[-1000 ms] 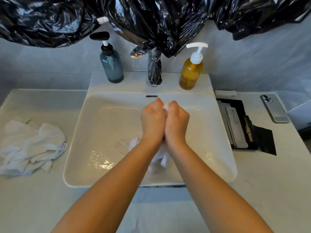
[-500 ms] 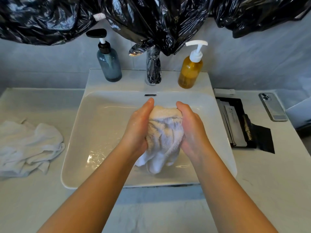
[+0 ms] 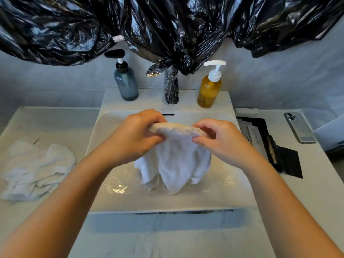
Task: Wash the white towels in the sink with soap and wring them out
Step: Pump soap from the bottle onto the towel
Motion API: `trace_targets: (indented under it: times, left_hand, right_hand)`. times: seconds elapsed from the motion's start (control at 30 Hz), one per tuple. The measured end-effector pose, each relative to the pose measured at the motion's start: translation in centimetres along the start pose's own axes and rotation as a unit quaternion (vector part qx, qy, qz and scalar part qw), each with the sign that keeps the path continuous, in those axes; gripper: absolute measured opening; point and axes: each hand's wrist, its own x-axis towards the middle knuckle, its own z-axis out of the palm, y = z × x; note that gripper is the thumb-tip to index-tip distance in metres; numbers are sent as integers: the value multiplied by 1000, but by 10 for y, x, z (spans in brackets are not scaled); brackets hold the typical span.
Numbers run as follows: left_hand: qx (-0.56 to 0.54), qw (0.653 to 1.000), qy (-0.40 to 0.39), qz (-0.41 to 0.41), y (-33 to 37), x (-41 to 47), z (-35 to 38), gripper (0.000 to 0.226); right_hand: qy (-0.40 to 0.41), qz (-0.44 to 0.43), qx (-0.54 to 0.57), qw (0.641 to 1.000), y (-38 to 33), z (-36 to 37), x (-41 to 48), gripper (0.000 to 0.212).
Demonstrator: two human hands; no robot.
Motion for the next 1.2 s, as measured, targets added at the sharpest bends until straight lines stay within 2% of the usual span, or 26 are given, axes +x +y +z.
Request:
trace_targets:
  times: [0.1,0.17,0.23,0.3,0.37,0.43,0.47,0.5,0.57,0.63,0.67,0.7,0.77,0.83,0.9,0.97,1.1,1.2]
  left_hand:
    - [-207,973,-100,-27,19,0,-17,14]
    - [-269,957,-101,-38,25,3,-25,18]
    - [-233,970,-53,-43,28,9,-31,18]
    - [-92,995,25,-10,30,15,-34,12]
    - [37,994,95,44,35,19,-35,24]
    - [49,992,99,68,41,19,-37,20]
    - [40,995,75,56,40,19,-39,18]
    - [12,999,32,28,39,19,-40,18]
    - [-150,985,-78,-37,35,14,-37,21]
    - [-353,924,-105,-109,32,8,-23,20]
    - [-402,902,-81,-137,30,7,-14,18]
    - [-410,898,-42,-153,27,8,-4,17]
    - [-348,920,76,-162,28,14,23,25]
    - [-266,924,212,-173,44,20,54,38]
    - [-253,899,297,-200,61,23,81,46]
    - [-267,878,332,-217,61,28,94,48]
    - [-250,886,327,-213,42,32,101,46]
    - [-246,891,316,-215,41,32,108,47]
  right_hand:
    - [-25,-35,9,999,-14,-4,-1,15]
    - [-15,-52,31,998,-24,-11,-1,18]
    - [6,-62,77,995,-32,-19,-1,21]
    - [25,-66,131,989,-39,-27,-1,23]
    - [14,-60,148,987,-43,-32,1,21]
    - [-31,-45,147,988,-44,-36,2,17]
    - [-64,-33,149,986,-42,-39,3,13]
    - [-101,-20,148,984,-38,-40,3,8]
    - [-171,2,166,971,-28,-38,5,3]
    - [-194,34,279,940,-20,-31,7,9]
    - [-172,56,355,917,-19,-24,8,13]
    - [-129,81,421,894,-20,-14,9,17]
    - [3,123,479,869,-27,11,11,25]
    - [153,145,424,881,-36,35,20,39]
    - [246,149,339,896,-41,54,26,55]
    - [279,162,335,885,-39,66,27,59]
    - [289,147,312,893,-23,75,28,50]
    - [300,170,323,882,-16,81,31,52]
